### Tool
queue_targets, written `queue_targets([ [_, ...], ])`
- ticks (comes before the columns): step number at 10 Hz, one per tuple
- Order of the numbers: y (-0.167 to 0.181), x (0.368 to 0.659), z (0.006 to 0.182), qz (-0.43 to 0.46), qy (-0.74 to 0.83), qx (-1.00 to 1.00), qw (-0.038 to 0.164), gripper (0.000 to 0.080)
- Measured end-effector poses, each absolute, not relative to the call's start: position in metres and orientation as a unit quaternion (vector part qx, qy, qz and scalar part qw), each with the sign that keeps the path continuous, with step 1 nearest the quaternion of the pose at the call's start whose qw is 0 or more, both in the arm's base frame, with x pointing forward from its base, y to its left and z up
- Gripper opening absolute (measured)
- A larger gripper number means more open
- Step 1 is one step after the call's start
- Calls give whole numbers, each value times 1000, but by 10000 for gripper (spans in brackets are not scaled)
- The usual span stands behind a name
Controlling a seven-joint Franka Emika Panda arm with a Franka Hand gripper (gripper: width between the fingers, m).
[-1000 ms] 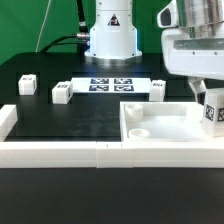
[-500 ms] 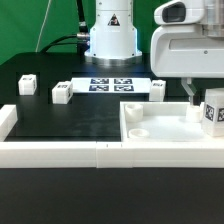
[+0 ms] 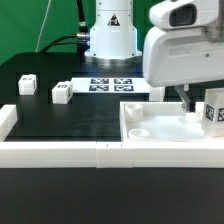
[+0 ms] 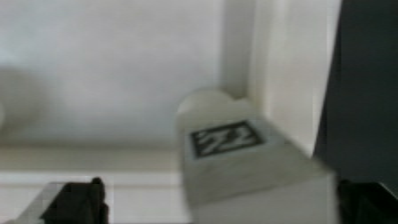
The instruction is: Assemble one leg
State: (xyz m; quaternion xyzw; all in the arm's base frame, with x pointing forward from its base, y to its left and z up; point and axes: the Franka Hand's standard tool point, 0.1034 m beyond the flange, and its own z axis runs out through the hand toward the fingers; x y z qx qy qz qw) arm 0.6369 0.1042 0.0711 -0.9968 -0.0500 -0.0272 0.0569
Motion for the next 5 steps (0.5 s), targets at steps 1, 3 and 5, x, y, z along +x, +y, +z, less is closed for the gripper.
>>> queue_targets([
  [1,105,635,70,-23,-62,-996,53,649],
  [3,105,636,69,-23,-59,-997,53,503],
  [5,107,636,69,-23,-47,-997,54,320],
])
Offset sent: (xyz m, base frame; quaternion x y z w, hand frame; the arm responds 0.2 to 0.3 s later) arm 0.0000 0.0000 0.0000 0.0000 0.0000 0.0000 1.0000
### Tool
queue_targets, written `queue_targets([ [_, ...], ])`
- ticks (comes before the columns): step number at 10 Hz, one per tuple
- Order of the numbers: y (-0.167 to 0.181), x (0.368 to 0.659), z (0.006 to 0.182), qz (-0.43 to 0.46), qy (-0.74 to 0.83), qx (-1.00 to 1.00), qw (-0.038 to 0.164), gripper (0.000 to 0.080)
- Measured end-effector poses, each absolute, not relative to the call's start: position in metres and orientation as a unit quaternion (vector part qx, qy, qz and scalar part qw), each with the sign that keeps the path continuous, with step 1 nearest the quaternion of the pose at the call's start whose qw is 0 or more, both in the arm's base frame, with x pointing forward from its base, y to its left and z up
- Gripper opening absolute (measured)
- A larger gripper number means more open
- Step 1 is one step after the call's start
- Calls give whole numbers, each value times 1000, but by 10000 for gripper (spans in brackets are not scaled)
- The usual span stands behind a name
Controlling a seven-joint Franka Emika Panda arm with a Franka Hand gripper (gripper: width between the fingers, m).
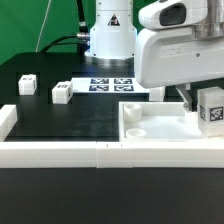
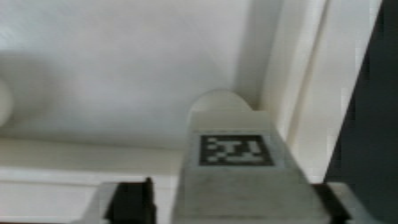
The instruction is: Assemble one leg
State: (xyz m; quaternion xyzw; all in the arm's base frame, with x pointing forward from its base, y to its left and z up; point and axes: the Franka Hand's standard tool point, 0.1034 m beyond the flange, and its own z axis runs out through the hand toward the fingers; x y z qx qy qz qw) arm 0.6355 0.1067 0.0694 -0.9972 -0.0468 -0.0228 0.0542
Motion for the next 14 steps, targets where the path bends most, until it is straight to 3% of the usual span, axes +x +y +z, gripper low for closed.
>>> queue_targets([
  [2,107,636,69,-23,-30,-998,56,290],
  [11,117,635,67,5,473,-877,81,290],
  [14,122,634,66,17,608,-790,77,291],
])
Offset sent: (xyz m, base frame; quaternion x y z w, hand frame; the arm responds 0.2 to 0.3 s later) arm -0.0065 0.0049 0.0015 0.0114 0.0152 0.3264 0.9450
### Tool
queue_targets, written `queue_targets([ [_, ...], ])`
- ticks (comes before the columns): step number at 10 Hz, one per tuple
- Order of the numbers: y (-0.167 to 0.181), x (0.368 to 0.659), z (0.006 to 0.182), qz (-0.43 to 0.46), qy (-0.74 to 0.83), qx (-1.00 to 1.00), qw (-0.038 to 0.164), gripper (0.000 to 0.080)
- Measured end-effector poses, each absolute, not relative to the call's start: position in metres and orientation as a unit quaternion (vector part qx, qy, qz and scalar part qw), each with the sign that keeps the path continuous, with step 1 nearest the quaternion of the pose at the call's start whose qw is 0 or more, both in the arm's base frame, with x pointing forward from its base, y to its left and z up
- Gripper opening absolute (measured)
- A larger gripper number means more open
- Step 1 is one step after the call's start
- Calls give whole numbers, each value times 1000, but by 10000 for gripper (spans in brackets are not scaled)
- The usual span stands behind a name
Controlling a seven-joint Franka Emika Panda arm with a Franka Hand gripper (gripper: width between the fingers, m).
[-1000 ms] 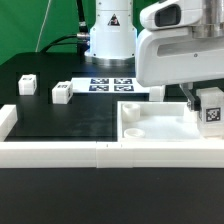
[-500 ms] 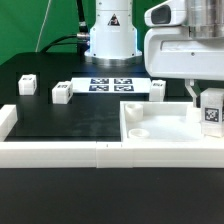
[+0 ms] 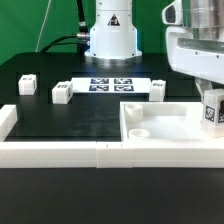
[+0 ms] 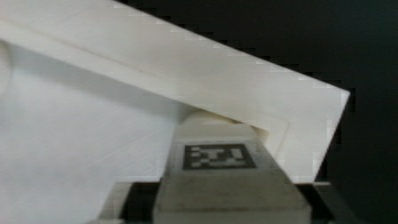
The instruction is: Assemble one leg
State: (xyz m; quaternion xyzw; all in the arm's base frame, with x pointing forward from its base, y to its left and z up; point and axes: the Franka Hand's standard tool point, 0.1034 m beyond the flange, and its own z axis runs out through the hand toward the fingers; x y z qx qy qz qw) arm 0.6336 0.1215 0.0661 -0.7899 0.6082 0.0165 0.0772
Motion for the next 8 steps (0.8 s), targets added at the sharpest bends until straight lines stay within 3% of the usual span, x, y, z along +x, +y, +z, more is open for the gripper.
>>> queue_targets([
  [4,122,634,66,22,624,-777,83,291],
  [6,116,637,67,11,518,-851,85,576],
  [7,116,636,68,12,468,-880,82,576],
  [8,116,636,68,11,391,-917,76,636],
])
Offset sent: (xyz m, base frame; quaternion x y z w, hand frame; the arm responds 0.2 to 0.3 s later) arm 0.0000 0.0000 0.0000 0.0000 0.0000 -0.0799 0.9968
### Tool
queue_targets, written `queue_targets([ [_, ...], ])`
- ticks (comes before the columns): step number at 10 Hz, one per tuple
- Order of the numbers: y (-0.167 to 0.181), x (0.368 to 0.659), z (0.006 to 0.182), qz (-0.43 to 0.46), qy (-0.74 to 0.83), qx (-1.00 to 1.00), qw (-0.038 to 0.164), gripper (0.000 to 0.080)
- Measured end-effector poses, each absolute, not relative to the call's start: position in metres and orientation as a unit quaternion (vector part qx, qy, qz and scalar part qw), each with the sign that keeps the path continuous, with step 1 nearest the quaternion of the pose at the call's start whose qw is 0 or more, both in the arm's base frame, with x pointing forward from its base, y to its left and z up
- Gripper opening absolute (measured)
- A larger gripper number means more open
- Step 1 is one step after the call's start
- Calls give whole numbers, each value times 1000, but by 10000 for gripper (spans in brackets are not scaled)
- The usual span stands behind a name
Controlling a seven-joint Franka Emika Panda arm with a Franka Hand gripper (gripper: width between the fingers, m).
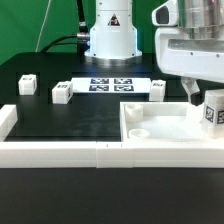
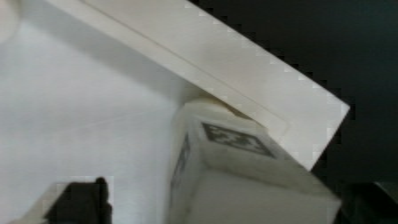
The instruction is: Assemble one leg
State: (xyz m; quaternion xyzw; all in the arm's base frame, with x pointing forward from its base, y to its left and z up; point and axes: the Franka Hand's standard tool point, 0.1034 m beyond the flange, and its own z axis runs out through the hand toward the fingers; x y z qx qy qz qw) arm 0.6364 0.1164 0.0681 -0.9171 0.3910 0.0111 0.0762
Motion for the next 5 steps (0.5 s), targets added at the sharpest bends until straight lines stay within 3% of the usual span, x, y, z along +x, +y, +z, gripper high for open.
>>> queue_targets([
  [3,121,634,68,12,229,-972,48,648],
  [5,126,631,68,25,120,-992,12,648],
])
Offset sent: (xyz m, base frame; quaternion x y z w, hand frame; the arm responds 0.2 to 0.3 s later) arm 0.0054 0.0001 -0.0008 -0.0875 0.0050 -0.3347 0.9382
